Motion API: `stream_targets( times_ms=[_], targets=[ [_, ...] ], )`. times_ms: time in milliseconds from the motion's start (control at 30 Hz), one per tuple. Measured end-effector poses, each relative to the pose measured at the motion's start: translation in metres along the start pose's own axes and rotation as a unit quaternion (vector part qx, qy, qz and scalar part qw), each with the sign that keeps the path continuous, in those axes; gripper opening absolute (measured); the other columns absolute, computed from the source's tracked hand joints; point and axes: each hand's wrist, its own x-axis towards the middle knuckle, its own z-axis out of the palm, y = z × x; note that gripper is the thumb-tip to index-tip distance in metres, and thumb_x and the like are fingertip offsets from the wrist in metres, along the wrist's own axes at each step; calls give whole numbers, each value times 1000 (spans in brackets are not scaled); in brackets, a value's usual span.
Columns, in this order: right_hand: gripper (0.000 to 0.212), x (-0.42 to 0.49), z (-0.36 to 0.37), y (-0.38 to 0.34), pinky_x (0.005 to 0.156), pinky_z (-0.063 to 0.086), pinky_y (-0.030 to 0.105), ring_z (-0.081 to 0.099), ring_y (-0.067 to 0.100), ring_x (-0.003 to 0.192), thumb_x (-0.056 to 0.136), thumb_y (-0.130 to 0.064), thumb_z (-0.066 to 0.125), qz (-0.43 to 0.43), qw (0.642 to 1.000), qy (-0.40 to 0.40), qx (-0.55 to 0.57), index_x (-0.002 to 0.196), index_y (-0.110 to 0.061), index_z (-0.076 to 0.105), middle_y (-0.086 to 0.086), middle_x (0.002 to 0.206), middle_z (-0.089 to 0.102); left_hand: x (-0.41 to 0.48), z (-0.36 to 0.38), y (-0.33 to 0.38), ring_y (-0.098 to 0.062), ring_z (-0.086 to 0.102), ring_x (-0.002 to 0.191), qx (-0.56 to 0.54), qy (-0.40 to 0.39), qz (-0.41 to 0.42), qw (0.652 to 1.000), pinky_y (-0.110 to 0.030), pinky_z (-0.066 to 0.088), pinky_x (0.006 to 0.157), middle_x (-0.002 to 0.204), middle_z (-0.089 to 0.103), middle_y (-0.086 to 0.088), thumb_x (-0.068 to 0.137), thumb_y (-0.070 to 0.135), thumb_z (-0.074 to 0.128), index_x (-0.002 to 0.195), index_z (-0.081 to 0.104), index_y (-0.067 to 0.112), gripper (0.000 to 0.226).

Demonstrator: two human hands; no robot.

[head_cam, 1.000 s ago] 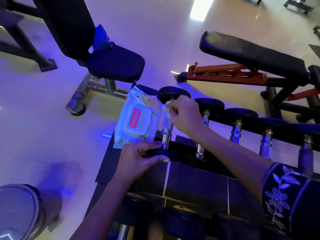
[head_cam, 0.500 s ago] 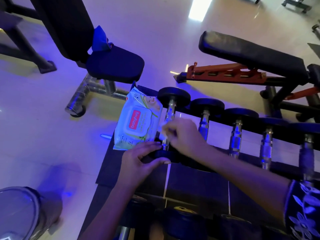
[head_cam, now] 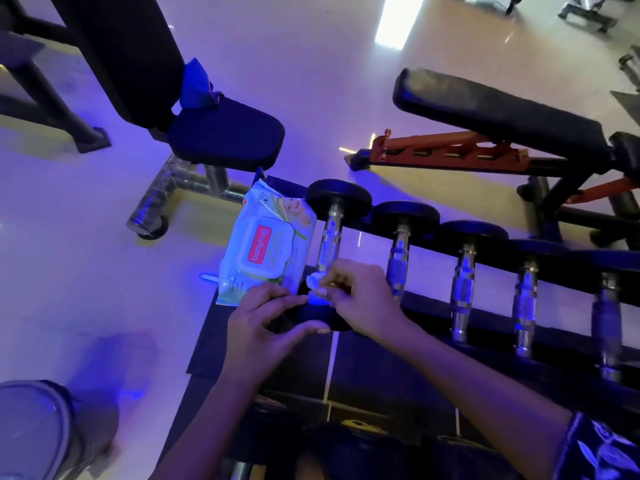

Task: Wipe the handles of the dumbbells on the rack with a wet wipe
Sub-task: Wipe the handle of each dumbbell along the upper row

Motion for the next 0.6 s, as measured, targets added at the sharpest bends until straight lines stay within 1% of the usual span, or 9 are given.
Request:
stream_targets(
  times_ms=[67, 133, 167, 233, 333, 400, 467, 500, 600],
  targets=[
    [7, 31, -7, -1, 60, 46, 24, 59, 17, 62, 78, -6, 71, 6, 998, 57, -5, 74, -10, 66, 2, 68, 68, 3, 0, 2, -12, 63, 82, -1, 0, -2, 1000, -12, 46, 76, 88, 62, 5, 61, 60, 77, 90, 80, 18, 51],
    [10, 66, -19, 1, 53, 36, 14, 53, 15, 58, 77, 0, 67, 26, 988, 150, -10, 72, -9, 64, 1, 65, 65, 5, -1, 3, -11, 63, 81, -1, -1, -3, 1000, -10, 45, 76, 87, 62, 6, 61, 62, 76, 89, 80, 19, 51],
    [12, 73, -24, 4, 51, 33, 13, 52, 16, 58, 78, 1, 66, 36, 983, 180, -10, 72, -10, 63, 2, 65, 64, 6, -2, 3, -10, 63, 80, -1, -2, -3, 1000, -10, 44, 76, 86, 62, 6, 61, 63, 76, 89, 80, 20, 51],
    [14, 60, -22, 9, 51, 33, 15, 51, 14, 57, 79, 0, 65, 54, 984, 170, 5, 71, -11, 60, 2, 63, 62, 6, -2, 3, -10, 62, 80, -1, -3, -2, 1000, -11, 45, 74, 85, 62, 7, 60, 63, 77, 88, 80, 19, 52],
    [16, 2, -8, 5, 56, 39, 14, 51, -1, 59, 79, 2, 65, 29, 998, 47, -4, 70, -9, 58, -10, 63, 56, 6, -1, 2, -10, 62, 78, -1, 3, 3, 1000, -14, 47, 71, 84, 61, 7, 60, 64, 77, 87, 80, 20, 51],
    [12, -14, -3, 5, 61, 47, 16, 58, -3, 65, 79, 4, 65, 19, 1000, -3, -3, 73, -7, 63, -8, 66, 60, 7, 0, 0, -9, 62, 79, 0, 7, 9, 1000, -14, 47, 72, 85, 61, 7, 60, 64, 77, 87, 80, 20, 51],
    [11, 3, -5, 3, 66, 52, 31, 64, 14, 70, 79, 0, 67, 44, 998, 32, 21, 74, -9, 63, 0, 69, 66, 7, 0, 0, -9, 62, 79, -2, 10, 13, 1000, -15, 47, 72, 85, 62, 7, 60, 64, 77, 87, 80, 20, 51],
    [11, 15, -7, 2, 66, 51, 34, 64, 22, 71, 80, -2, 67, 56, 996, 62, 29, 74, -10, 62, 2, 69, 67, 7, 1, 0, -10, 62, 79, -2, 12, 15, 1000, -15, 48, 72, 84, 62, 7, 60, 63, 77, 87, 79, 20, 51],
    [12, 38, -12, 0, 60, 47, 29, 61, 24, 66, 80, -6, 69, 70, 988, 135, 33, 73, -10, 60, 3, 65, 65, 7, 1, 1, -12, 63, 78, -2, 16, 22, 1000, -18, 49, 70, 84, 61, 7, 61, 62, 78, 87, 79, 19, 51]
  ],
)
